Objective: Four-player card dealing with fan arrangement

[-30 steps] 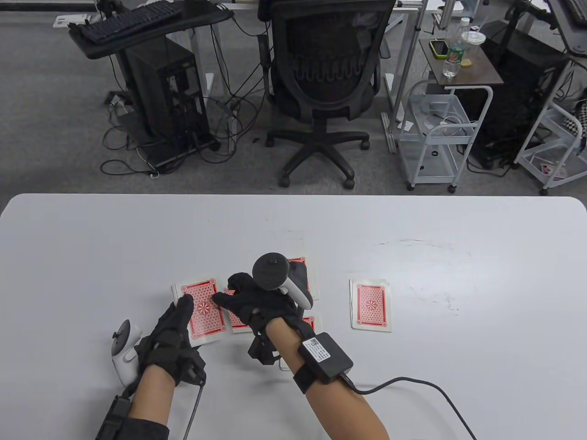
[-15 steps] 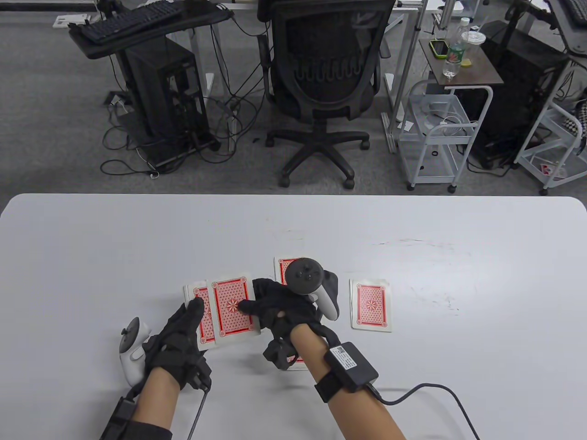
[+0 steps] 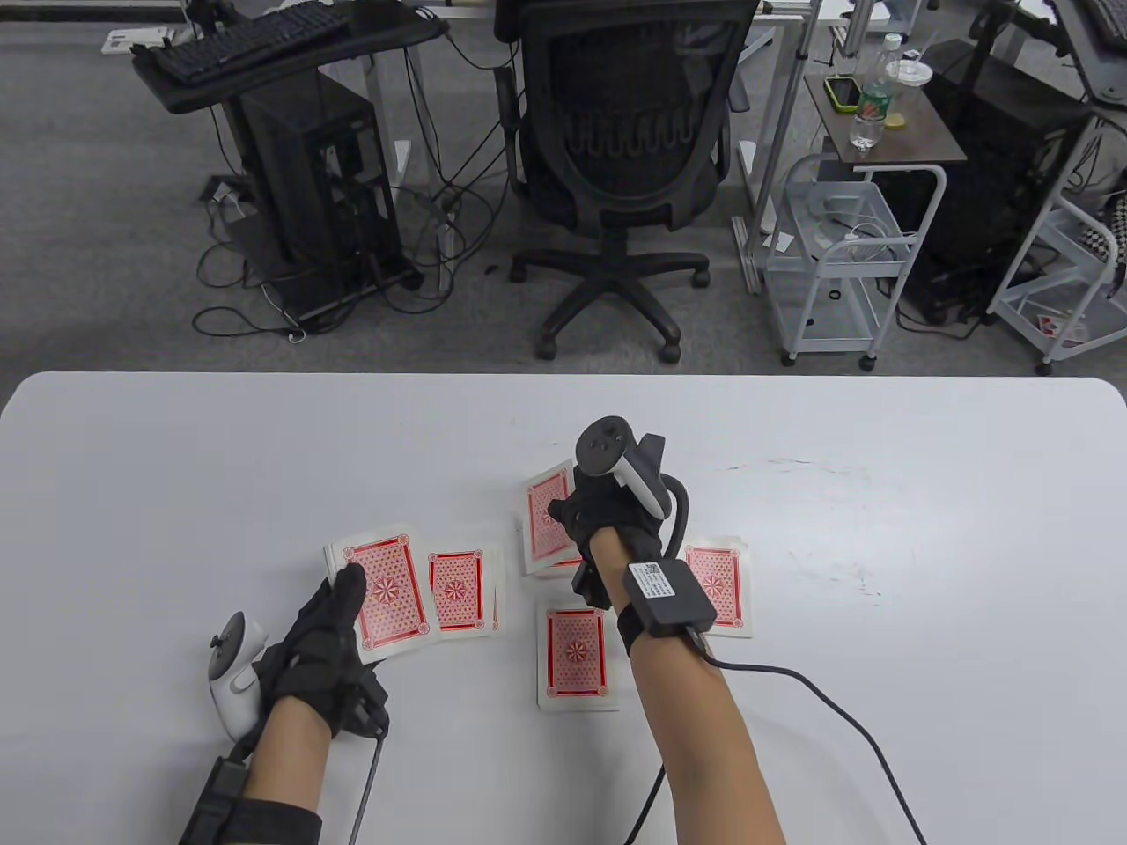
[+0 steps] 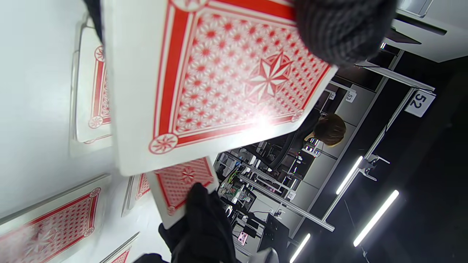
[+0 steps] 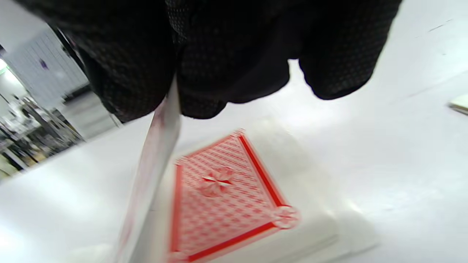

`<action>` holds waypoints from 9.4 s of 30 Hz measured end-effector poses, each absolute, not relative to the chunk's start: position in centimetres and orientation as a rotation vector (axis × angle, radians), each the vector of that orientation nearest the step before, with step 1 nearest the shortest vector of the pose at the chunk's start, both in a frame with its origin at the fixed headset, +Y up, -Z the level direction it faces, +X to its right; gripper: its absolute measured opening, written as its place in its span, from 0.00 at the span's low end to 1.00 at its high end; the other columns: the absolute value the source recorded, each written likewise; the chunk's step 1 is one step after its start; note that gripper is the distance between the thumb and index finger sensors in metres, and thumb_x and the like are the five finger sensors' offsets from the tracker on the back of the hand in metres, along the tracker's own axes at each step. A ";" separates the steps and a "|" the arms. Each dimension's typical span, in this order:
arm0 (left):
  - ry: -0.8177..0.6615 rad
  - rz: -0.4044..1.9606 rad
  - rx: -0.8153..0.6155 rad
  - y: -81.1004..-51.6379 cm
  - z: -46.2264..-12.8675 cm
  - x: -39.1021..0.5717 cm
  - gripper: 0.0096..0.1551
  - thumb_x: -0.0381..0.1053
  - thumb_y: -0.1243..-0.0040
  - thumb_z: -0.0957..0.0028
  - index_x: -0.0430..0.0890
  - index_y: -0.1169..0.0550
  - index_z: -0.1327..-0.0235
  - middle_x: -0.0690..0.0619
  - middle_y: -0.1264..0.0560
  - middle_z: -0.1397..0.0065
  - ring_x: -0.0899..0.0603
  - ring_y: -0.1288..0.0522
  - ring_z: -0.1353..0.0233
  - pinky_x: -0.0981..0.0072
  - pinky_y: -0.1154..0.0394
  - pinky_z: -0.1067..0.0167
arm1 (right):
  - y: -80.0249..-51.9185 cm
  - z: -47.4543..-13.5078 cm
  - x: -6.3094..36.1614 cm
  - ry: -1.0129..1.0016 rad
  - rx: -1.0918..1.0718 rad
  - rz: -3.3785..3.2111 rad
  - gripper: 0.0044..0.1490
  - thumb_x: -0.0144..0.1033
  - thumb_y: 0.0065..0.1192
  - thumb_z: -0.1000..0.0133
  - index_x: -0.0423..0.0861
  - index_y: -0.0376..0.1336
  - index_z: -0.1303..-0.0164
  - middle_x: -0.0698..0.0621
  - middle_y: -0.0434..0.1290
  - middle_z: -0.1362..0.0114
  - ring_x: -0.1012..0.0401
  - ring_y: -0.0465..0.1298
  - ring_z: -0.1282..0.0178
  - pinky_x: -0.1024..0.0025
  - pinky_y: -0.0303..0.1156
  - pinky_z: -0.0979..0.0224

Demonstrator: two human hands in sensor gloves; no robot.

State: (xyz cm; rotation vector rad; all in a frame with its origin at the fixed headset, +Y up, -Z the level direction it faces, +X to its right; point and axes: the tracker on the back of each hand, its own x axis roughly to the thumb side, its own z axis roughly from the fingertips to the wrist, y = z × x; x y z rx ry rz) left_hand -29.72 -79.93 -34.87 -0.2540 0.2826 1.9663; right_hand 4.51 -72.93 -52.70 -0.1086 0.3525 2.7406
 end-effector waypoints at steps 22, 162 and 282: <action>0.217 1.965 -0.245 -79.0 -34.0 -28.1 0.27 0.63 0.38 0.46 0.58 0.26 0.35 0.60 0.20 0.34 0.44 0.15 0.39 0.53 0.16 0.46 | -69.3 -42.0 -2.3 0.320 0.504 2.302 0.41 0.53 0.62 0.39 0.38 0.57 0.24 0.44 0.72 0.35 0.53 0.83 0.48 0.41 0.69 0.37; 0.410 1.957 -0.172 -79.3 -33.6 -32.7 0.26 0.63 0.38 0.45 0.59 0.26 0.34 0.60 0.20 0.34 0.44 0.15 0.38 0.53 0.16 0.46 | -71.6 -44.5 -2.1 0.399 0.198 2.347 0.46 0.41 0.72 0.44 0.33 0.54 0.24 0.51 0.75 0.42 0.62 0.83 0.63 0.48 0.74 0.43; 0.232 1.874 -0.285 -78.8 -33.3 -25.8 0.26 0.63 0.38 0.46 0.58 0.25 0.36 0.60 0.19 0.35 0.45 0.14 0.39 0.53 0.16 0.46 | -70.7 -43.2 18.2 0.162 -0.165 2.502 0.42 0.35 0.71 0.44 0.36 0.55 0.24 0.49 0.75 0.41 0.59 0.82 0.63 0.44 0.71 0.40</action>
